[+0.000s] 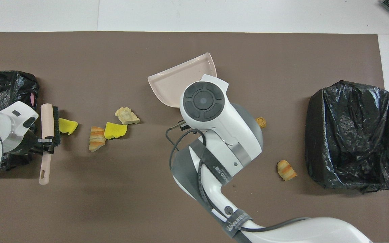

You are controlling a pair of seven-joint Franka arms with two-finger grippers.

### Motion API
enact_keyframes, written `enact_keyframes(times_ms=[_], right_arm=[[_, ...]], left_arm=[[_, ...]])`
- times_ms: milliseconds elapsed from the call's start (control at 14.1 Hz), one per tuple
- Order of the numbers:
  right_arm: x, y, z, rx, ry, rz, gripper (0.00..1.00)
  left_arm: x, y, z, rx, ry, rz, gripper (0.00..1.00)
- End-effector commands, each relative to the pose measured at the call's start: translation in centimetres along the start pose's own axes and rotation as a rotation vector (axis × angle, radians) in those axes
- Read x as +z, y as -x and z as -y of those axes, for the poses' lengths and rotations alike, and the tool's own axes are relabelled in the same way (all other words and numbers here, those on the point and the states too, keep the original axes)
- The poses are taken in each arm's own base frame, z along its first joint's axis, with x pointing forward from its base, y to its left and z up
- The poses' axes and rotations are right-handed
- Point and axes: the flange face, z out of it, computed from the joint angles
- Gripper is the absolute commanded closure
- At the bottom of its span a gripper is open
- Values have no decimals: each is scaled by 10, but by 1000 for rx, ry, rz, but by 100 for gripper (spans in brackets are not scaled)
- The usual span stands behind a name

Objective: Sweep and dump trash in bin
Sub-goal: 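Swing the dustpan toward the debris while the left gripper brings the brush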

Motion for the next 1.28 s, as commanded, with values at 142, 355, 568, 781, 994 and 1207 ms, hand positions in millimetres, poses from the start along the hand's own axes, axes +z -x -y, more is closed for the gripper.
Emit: enact_keyframes(times_ms=[142,355,568,781,994,1207], right_arm=[[12,27,-51,-387,-56,83,100],[21,35,-69,-514,-64,88,100],[27,33,-70,-799,-30,43,100],[42,31,-69,-922,-11,7,100],[52,28,-66,-1040,12,9,100],[60,28,-56,-1081,51,53,100]], left_arm=[[8,32,-77,65,-31,8,100],[6,46,-126,61,6,3,100],[0,57,-167,-3,13,1,100],[-46,34,-148,-90,58,-46,100],[-43,19,-97,-192,78,-46,100],[-14,19,-92,-175,77,-50,100]])
